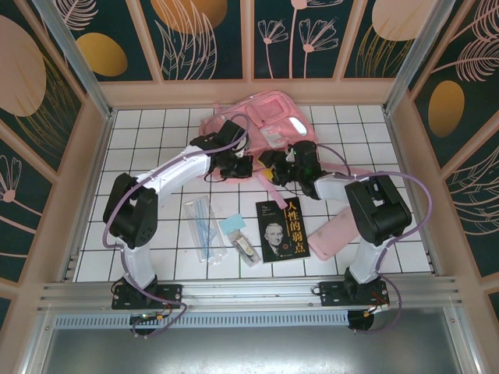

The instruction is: Pack the student bag

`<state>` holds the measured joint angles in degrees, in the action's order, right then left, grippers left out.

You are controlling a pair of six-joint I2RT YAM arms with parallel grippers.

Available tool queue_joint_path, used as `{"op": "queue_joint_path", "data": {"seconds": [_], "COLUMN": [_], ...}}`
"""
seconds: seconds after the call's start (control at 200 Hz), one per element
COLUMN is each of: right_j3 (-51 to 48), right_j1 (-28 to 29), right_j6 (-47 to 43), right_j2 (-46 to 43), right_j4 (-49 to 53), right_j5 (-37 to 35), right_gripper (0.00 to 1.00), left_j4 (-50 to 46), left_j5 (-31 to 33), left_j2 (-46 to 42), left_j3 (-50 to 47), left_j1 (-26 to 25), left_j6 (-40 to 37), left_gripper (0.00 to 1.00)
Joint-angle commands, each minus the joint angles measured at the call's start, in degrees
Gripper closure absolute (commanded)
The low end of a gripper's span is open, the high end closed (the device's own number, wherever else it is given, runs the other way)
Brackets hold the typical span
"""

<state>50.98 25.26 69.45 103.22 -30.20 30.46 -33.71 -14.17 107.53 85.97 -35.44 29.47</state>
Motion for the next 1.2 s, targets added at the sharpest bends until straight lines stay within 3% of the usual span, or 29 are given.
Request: {"op": "queue_joint_path", "data": {"seconds": [0.0, 0.085, 0.15, 0.215, 0.38, 0.535, 0.685, 0.766, 0.866, 1.196], "right_j3": [2.0, 3.41, 2.79, 0.59, -2.96, -4.7, -5.0, -3.82, -1.29, 7.7], "right_j1": [-0.87, -0.52, -0.34, -0.63, -1.47, -2.62, -4.59, -5.37, -6.73, -15.13], "right_j6": [0.82, 1.11, 1.45, 2.04, 1.25, 0.25, -1.55, -5.24, -12.37, -28.04], "right_j2": [2.93, 5.07, 5.6, 4.83, 0.33, -2.07, -2.74, -3.55, -4.12, -0.17], "right_j4": [-3.46, -2.73, -2.85, -4.33, -4.42, -3.42, -2.48, 0.89, 6.86, 15.38], "right_j5": [-2.77, -2.42, -3.12, -3.89, -5.09, -6.2, -4.73, -4.85, -5.33, -2.93], "right_gripper": [0.43, 0.5, 0.8, 1.0, 1.0, 1.0, 1.0, 1.0, 1.0, 1.0], "left_j4": [-0.96, -2.67, -4.3, -7.9, -14.72, -15.68, -13.66, -13.05, -12.7, -9.75], "left_j5": [-2.74, -0.48, 1.86, 7.68, 24.76, 30.04, 31.2, 32.26, 30.29, 11.64], "left_j2": [-2.96, -2.85, -2.65, -1.33, 3.98, 4.48, 1.37, 0.06, -0.56, -7.14], "left_j3": [-1.93, -2.0, -1.27, 0.68, 4.11, 3.67, 1.21, 1.76, 3.05, -4.05], "left_j1": [-0.78, -0.79, -0.85, -0.77, -0.08, 2.34, 7.99, 8.63, 8.63, 5.5], "left_j6": [-0.19, -1.44, -3.07, -5.13, -7.19, -7.15, -7.7, -9.07, -10.46, -12.6], "left_gripper": [1.0, 1.0, 1.0, 1.0, 1.0, 1.0, 1.0, 1.0, 1.0, 1.0]}}
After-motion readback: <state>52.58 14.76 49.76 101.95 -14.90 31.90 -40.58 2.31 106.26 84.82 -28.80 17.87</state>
